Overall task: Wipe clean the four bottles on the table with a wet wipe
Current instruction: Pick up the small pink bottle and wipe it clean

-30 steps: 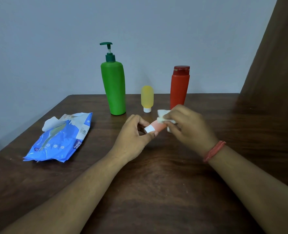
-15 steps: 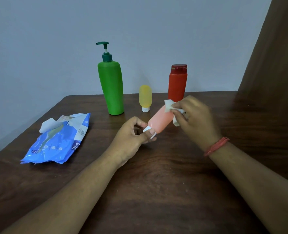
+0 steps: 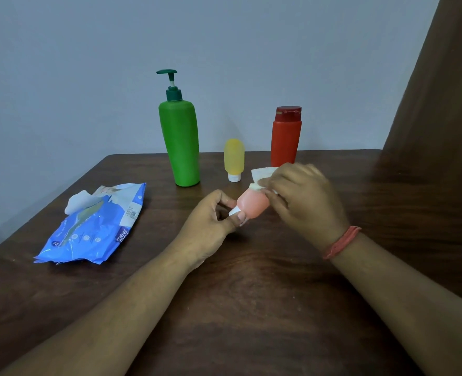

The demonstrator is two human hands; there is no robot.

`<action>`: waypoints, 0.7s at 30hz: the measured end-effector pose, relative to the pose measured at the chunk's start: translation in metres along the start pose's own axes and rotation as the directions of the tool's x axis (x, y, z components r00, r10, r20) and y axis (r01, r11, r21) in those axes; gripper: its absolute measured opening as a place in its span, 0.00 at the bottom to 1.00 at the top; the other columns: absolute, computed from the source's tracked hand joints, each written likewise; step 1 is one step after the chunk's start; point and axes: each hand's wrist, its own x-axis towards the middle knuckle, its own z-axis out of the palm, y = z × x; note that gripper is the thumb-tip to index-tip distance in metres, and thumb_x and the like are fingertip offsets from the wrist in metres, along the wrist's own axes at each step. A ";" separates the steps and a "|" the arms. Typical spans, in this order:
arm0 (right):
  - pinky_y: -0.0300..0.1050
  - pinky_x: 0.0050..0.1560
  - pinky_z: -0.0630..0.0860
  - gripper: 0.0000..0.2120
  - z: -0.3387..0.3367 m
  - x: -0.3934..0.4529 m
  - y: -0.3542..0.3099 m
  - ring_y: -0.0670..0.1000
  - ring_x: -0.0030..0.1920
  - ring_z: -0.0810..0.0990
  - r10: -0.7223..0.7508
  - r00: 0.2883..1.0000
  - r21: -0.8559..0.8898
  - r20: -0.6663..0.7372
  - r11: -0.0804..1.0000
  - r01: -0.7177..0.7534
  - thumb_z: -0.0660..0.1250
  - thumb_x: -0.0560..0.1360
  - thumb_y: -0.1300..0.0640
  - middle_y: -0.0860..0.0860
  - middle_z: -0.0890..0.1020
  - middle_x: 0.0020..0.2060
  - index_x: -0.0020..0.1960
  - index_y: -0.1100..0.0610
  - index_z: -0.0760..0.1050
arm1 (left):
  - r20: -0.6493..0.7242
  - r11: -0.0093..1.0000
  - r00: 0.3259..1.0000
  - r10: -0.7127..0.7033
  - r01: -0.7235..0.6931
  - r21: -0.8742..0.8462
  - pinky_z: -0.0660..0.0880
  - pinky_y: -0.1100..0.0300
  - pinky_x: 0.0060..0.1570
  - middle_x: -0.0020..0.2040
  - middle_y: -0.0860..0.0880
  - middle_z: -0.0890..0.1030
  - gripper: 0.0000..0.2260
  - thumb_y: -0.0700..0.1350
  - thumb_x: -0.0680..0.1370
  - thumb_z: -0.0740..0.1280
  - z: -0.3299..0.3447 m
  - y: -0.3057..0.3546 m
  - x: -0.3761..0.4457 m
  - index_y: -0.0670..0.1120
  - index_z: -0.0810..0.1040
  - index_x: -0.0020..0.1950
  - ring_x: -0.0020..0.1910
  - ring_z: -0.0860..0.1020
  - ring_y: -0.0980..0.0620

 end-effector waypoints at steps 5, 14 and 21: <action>0.49 0.52 0.76 0.08 -0.002 -0.001 0.005 0.56 0.50 0.80 0.177 0.982 0.074 -0.063 0.982 -0.172 0.73 0.74 0.61 0.55 0.83 0.49 0.54 0.59 0.82 | 0.015 0.930 0.999 -0.049 0.051 -0.365 0.82 0.52 0.50 0.55 0.36 0.78 0.06 0.35 0.76 0.72 0.004 0.001 0.001 0.41 0.76 0.47 0.50 0.86 0.44; 0.37 0.56 0.72 0.08 0.002 -0.001 0.002 0.50 0.52 0.78 0.218 0.975 0.232 -0.048 0.952 -0.202 0.70 0.76 0.66 0.55 0.80 0.52 0.55 0.61 0.81 | 0.030 0.870 0.999 -0.029 0.040 -0.491 0.82 0.52 0.50 0.54 0.39 0.77 0.09 0.39 0.73 0.72 0.005 0.004 0.000 0.39 0.73 0.46 0.52 0.84 0.46; 0.44 0.55 0.76 0.08 0.000 0.000 0.004 0.52 0.52 0.79 0.299 0.953 0.269 -0.059 0.924 -0.273 0.70 0.75 0.67 0.56 0.81 0.51 0.54 0.62 0.82 | 0.082 0.926 0.996 -0.044 0.071 -0.370 0.82 0.51 0.52 0.56 0.33 0.76 0.06 0.35 0.78 0.69 0.002 0.001 0.001 0.40 0.72 0.47 0.57 0.83 0.41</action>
